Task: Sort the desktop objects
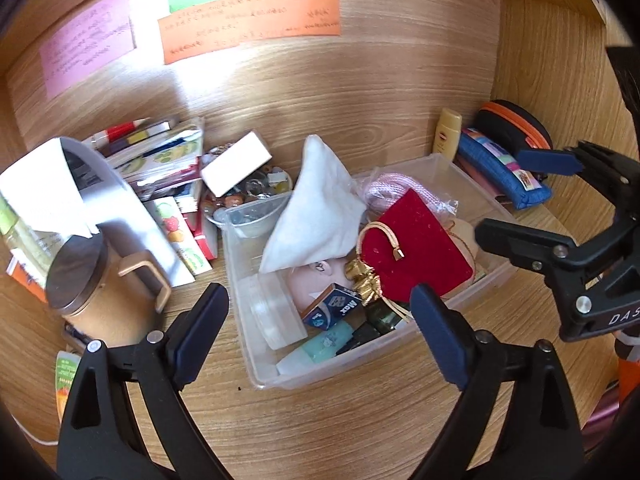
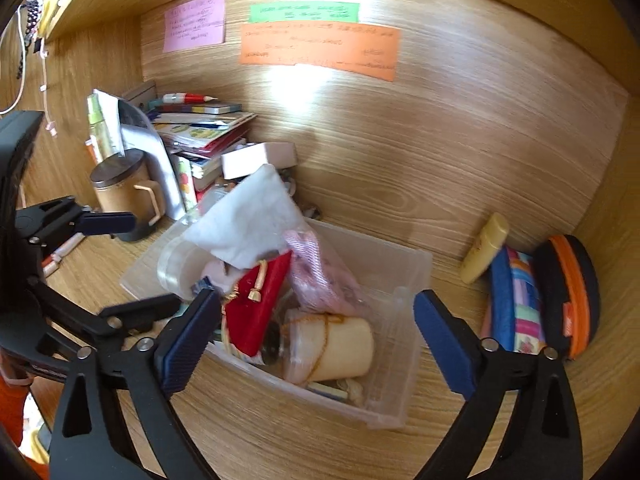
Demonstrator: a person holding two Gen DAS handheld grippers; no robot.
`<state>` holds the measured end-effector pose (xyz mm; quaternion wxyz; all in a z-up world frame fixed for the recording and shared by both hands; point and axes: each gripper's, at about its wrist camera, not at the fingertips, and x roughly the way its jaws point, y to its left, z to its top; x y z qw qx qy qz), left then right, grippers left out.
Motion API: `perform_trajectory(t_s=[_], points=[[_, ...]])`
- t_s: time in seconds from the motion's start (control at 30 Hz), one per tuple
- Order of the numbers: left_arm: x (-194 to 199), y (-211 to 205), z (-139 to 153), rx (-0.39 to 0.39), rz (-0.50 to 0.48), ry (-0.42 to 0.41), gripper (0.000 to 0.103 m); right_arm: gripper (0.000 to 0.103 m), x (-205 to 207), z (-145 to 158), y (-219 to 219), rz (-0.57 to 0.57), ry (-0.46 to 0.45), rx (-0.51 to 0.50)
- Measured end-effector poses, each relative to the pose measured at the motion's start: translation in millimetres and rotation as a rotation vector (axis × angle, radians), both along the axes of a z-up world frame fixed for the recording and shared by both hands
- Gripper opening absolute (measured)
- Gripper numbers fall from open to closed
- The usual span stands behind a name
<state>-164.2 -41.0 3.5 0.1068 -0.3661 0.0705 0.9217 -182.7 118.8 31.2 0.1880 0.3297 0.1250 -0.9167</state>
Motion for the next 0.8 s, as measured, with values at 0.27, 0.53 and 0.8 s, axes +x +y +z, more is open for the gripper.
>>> perform_trajectory(t_s=[0.27, 0.53, 0.8], points=[[20, -5, 14, 0.039, 0.092, 0.061, 0.094, 0.103, 23, 8, 13, -0.076, 0.038, -0.039], [44, -1, 26, 0.075, 0.135, 0.112, 0.097, 0.103, 58, 17, 21, -0.112, 0.083, -0.119], [68, 3, 31, 0.046, 0.213, 0.169, 0.098, 0.103, 83, 18, 29, -0.167, 0.13, -0.155]])
